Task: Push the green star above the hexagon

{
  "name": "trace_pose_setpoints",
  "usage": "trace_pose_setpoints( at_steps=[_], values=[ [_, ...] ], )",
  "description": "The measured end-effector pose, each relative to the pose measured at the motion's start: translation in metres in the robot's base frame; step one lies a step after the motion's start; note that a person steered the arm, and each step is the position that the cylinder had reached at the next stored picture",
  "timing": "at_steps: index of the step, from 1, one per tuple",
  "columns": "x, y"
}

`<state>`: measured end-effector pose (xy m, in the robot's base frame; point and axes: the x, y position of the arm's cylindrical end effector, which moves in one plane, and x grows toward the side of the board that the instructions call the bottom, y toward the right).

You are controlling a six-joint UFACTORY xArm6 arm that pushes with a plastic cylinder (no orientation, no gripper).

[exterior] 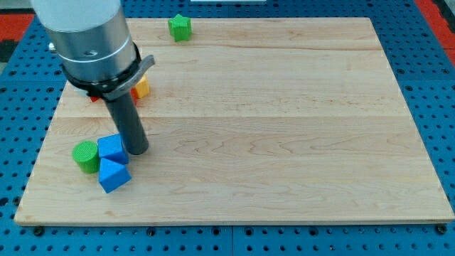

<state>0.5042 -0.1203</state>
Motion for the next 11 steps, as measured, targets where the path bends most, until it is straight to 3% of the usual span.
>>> trace_pose_setpoints(
  at_steps=[1, 2, 3, 4, 5, 6, 7, 8, 9, 10, 11],
  values=[
    [-0.061, 0.075],
    [-0.18, 0.124],
    [-0.278, 0.116],
    [-0.31, 0.038],
    [-0.312, -0.013],
    [-0.287, -0.043],
    [-0.241, 0.025],
    [-0.251, 0.037],
    [-0.276, 0.015],
    [-0.268, -0.046],
    [-0.242, -0.027]
  ],
)
